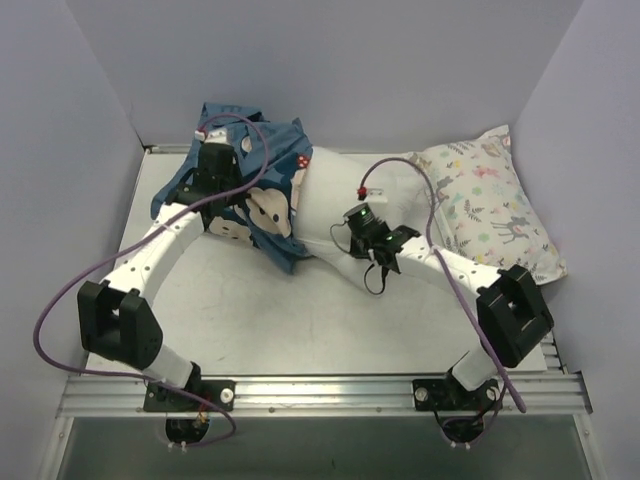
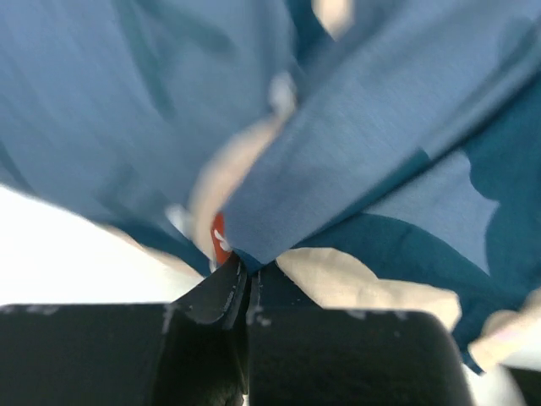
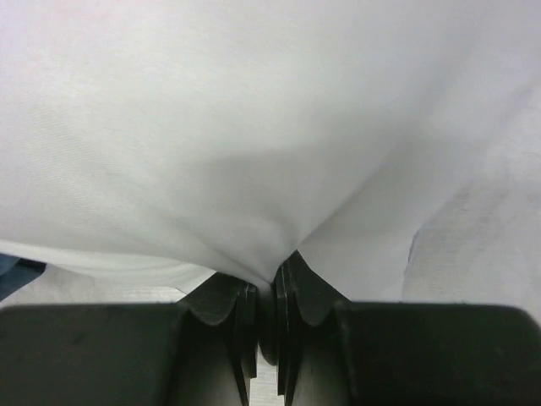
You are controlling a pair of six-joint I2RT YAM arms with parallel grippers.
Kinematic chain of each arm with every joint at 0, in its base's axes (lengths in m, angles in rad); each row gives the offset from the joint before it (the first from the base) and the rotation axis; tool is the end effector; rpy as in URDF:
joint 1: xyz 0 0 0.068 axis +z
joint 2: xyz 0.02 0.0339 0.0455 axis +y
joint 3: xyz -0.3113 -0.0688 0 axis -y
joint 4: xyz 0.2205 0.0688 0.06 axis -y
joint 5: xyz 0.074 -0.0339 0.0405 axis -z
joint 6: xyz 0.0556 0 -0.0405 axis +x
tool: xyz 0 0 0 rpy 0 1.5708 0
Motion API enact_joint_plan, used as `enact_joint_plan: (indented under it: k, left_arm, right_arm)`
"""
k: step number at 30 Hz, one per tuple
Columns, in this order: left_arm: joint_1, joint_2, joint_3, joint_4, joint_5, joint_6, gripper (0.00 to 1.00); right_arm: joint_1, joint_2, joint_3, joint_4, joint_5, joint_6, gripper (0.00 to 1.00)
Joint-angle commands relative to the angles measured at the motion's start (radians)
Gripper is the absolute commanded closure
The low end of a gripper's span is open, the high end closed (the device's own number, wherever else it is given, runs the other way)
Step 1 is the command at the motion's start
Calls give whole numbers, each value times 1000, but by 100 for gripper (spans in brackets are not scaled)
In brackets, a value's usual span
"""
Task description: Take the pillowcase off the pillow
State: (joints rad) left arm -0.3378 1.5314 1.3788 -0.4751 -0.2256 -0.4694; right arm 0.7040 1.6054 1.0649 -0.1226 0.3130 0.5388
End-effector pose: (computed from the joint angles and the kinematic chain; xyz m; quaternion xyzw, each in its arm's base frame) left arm 0.3235 -0.1005 0.3751 -0.1092 0.8799 -0.0851 0.4545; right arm 0.2784 0.2140 0.2845 -0.0051 0.8904 0.1382 0.4337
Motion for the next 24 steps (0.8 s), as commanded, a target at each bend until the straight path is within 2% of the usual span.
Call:
enact_joint_plan:
  k: [1,6,8,9,10,13,14,15,16,19,24]
  left_arm:
    - [113,-7,94,-28,-76,51,100]
    - [331,30,98,-71,-67,6,100]
    - [434,24,80,-65,-38,-11,100]
    - [441,24,80,-56,-15,-11,100]
    - [439,24,83,-51,67,-9,100]
    - [315,1,62,12,156,43,99]
    - [278,-5,62,10,152,58,94]
    - [208,-8,66,-11,149,73,80]
    - [189,-13,62,-17,158,78,66]
    - [166,-74,-7,-33,163,71,3]
    - [166,-243,-112,-115,-45,71,3]
  right_arm:
    - [-110,-117,-72,-127,8,24,100]
    - [-322,-397,-120,-199,-120,17,100]
    - [-411,-452,-112,-224,-155,1,100]
    - [-422,-472,-103,-238,-178,-8,100]
    - [-423,-472,-89,-242,-198,-11,100]
    - [-391,-424,-65,-241,-246,-2,100]
    - [-353,-409,-60,-239,-241,-2,100]
    - [-339,-382,-56,-241,-236,-3,100]
    - [-325,-372,-51,-239,-227,-5,100]
    - [-307,-355,-52,-239,-236,-10,100]
    - [-302,-354,-43,-239,-259,-22,100]
